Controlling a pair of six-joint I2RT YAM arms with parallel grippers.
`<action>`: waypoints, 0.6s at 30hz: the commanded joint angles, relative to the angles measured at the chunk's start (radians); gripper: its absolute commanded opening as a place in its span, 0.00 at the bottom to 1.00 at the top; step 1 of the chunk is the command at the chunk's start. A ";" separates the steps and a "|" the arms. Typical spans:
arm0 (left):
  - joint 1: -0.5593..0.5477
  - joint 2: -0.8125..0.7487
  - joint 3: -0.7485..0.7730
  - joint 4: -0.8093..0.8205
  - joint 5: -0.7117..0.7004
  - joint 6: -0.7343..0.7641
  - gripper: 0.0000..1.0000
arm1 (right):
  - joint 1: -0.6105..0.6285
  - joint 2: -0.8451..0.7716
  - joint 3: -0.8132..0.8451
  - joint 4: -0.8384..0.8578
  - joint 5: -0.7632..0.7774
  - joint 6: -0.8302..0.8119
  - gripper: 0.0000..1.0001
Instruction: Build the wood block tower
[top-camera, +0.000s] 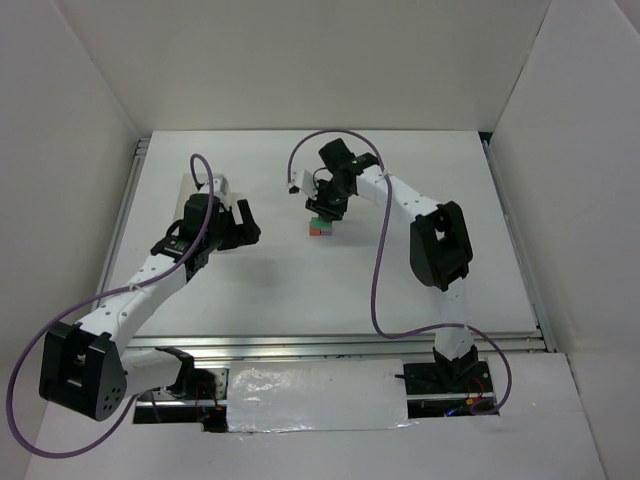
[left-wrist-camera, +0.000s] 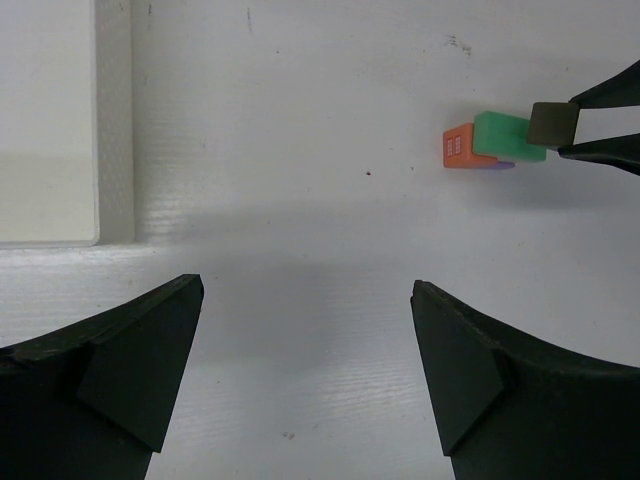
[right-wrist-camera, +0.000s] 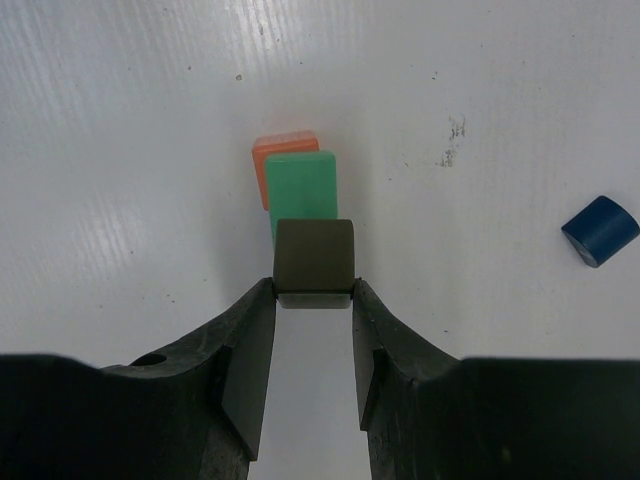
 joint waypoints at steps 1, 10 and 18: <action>-0.005 -0.019 -0.004 0.031 0.008 0.027 0.99 | 0.005 0.016 0.034 0.000 0.004 -0.019 0.37; -0.005 -0.018 -0.002 0.026 0.006 0.028 0.99 | 0.006 0.033 0.048 -0.006 0.015 -0.033 0.37; -0.005 -0.015 -0.002 0.031 0.014 0.030 0.99 | 0.005 0.032 0.047 -0.007 0.018 -0.042 0.38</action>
